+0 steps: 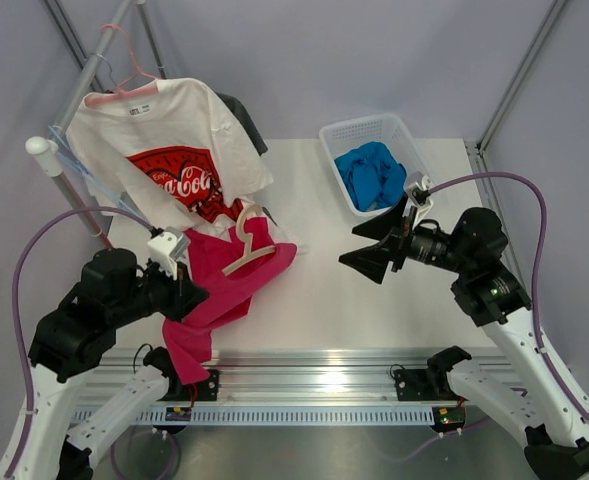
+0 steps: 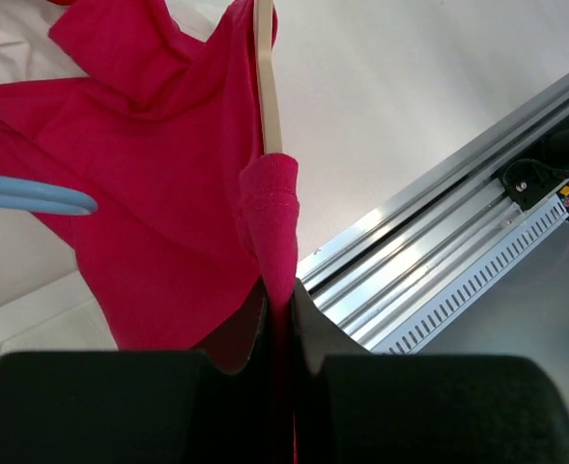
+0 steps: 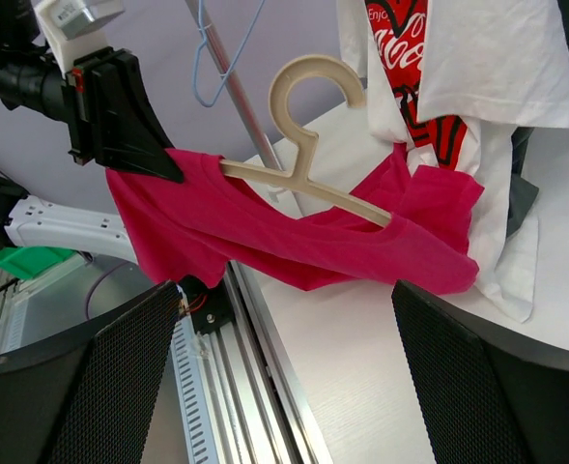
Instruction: Remove the t-shirt from the hanger
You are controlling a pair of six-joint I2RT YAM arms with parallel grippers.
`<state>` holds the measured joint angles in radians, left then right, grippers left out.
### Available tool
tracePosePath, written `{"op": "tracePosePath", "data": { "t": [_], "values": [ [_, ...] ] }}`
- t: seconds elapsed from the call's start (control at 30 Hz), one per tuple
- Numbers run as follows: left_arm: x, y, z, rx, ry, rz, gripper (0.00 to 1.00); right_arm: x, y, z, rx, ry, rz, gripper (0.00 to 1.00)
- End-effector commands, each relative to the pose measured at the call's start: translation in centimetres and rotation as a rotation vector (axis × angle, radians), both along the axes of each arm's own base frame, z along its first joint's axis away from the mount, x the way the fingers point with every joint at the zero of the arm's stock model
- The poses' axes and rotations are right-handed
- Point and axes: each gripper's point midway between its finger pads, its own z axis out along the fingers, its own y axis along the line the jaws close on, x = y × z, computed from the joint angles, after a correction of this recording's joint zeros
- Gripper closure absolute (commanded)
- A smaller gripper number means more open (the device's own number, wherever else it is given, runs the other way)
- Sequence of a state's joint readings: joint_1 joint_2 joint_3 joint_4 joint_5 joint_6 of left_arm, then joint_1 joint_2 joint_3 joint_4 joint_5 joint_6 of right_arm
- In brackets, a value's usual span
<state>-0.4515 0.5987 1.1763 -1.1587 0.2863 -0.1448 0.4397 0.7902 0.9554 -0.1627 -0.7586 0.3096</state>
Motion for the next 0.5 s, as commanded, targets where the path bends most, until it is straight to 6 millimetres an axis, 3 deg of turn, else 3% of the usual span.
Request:
{"op": "tracePosePath", "data": {
  "t": [0.0,0.07,0.17,0.3,0.4,0.47],
  "values": [
    [-0.9,-1.8,1.7,-0.109,-0.058,-0.097,1.0,-1.8,0.0,1.8,0.035,-0.047,0.059,0.01],
    [-1.8,-3.0,2.4,-0.167,-0.075,-0.181,1.0,-2.3,0.1,1.3,0.042,-0.055,0.083,0.01],
    [-1.3,-4.2,4.6,-0.253,-0.172,-0.217,1.0,-2.3,0.1,1.0,0.05,-0.069,0.082,0.01],
    [0.0,-6.0,5.1,-0.328,-0.182,-0.261,1.0,-1.9,0.3,0.6,0.049,-0.067,0.084,0.01],
    [0.8,-7.4,5.7,-0.395,-0.186,-0.298,1.0,-0.4,-0.1,0.8,0.048,-0.072,-0.001,0.01],
    [1.4,-8.0,7.0,-0.437,-0.242,-0.323,1.0,2.0,-1.1,1.0,0.055,-0.051,-0.154,0.01]
  ]
}}
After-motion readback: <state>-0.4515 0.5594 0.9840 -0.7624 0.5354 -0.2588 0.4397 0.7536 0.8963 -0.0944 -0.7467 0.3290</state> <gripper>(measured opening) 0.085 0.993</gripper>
